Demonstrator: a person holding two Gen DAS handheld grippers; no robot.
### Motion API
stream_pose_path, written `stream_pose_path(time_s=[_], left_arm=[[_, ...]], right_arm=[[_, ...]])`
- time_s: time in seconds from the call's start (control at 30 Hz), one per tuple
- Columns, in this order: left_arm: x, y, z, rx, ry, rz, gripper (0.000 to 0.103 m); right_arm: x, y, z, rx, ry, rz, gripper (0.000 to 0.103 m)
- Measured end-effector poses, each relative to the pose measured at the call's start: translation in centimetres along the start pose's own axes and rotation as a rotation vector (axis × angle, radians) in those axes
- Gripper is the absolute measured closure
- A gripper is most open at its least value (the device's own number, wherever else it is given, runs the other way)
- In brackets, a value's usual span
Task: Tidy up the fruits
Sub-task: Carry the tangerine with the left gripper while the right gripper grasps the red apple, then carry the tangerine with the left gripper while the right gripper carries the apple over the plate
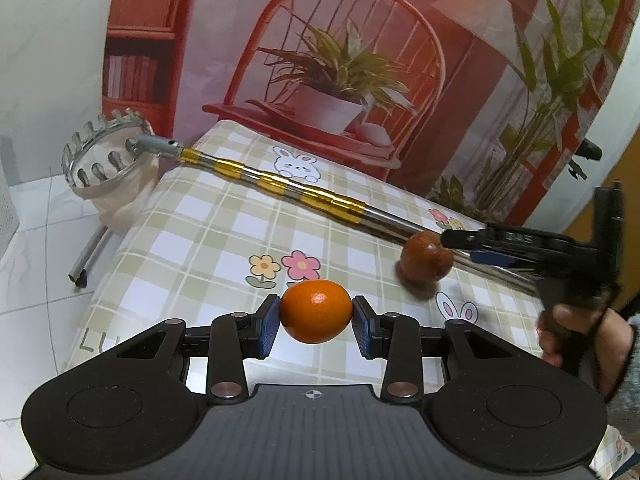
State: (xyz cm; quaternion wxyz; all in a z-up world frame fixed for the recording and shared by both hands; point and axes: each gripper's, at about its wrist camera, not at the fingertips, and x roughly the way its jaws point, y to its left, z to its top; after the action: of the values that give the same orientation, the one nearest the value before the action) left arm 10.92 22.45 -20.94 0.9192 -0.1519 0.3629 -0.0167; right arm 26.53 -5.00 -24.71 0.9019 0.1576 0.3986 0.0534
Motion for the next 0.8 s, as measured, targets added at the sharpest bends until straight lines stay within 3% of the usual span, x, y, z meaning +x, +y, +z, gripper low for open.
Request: stream_pose_path(time_s=[0.1,0.3,0.47,0.63,0.8], left_arm=[[0.1,0.4,-0.2,-0.015,0.0,0.004,0.062],[0.5,0.7,-0.4,-0.031,0.007,0.005,0.062],[0.8,0.5,-0.5,-0.029,0.016,0.003,0.062],[0.7,-0.3,-0.7,-0.011,0.023,-0.015,0.062],[0.3,-2.4,-0.9,0.027,0.029,-0.059,0.062]], right_arm=[[2.6,-0.8,0.5,0.068,0.035,-0.023,0.028],[6.2,-0.4,0.2,0.07,0.102,-0.056,0.03],[7.5,0.8,0.1,0.02,0.136,-0.079,0.039],[7.1,1.2,0.0,-0.004,0.142,-0.084,0.041],[3.6,0.5,-0.2,-0.013,0.105,-0.018,0.041]])
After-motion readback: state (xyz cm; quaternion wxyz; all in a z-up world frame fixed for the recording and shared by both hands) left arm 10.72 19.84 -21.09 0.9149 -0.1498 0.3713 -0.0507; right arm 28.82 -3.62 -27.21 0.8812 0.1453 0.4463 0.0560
